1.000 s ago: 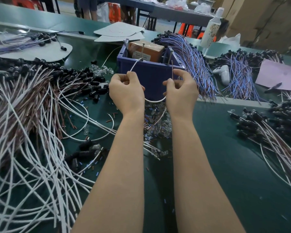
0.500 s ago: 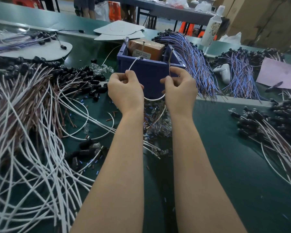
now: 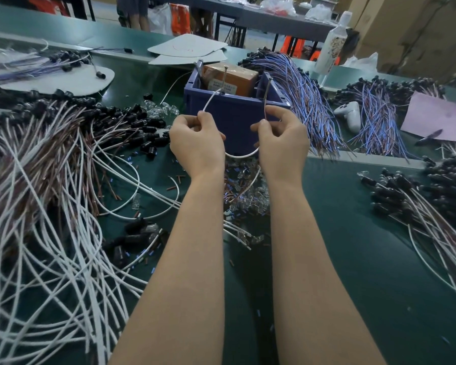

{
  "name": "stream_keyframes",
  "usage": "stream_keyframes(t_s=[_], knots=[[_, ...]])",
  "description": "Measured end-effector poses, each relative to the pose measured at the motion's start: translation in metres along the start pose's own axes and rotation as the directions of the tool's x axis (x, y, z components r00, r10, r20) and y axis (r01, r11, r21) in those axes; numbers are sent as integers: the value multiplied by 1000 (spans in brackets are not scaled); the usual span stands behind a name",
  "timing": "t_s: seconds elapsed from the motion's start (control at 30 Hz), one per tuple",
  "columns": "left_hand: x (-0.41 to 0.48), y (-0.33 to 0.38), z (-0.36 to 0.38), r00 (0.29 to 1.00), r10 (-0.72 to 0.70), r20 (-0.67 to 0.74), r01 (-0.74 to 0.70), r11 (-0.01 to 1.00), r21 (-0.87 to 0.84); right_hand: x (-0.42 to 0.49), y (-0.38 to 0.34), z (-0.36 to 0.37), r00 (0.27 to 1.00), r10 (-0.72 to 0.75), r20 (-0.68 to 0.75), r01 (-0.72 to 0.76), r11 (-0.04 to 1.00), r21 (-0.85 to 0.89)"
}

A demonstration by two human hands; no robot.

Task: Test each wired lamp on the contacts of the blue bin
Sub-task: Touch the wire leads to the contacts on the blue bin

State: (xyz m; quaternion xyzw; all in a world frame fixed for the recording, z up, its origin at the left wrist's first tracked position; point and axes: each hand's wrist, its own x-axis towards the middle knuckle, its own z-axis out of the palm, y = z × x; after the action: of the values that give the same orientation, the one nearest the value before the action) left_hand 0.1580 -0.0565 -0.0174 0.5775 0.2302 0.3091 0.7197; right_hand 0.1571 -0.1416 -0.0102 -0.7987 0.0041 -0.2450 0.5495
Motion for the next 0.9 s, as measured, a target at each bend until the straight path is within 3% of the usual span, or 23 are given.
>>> stream_keyframes(t_s=[0.43, 0.67, 0.77, 0.83, 0.9], knots=[[2, -2, 0, 1000, -3, 15, 3, 1000, 19, 1, 1, 0, 1000, -2, 10, 2, 1000, -3], [-4, 10, -1, 983, -26, 182, 63, 978, -198, 1, 3, -3, 999, 51, -4, -50, 995, 89], [-9, 17, 0, 918, -57, 394, 132, 977, -168, 2, 0, -9, 994, 112, 16, -113, 973, 199], [-13, 17, 1, 803, -133, 581, 188, 981, -36, 2, -5, -13, 991, 110, 70, -125, 959, 256], [-18, 15, 0, 722, -188, 667, 211, 976, 46, -1, -9, -15, 988, 77, 133, -109, 961, 253]])
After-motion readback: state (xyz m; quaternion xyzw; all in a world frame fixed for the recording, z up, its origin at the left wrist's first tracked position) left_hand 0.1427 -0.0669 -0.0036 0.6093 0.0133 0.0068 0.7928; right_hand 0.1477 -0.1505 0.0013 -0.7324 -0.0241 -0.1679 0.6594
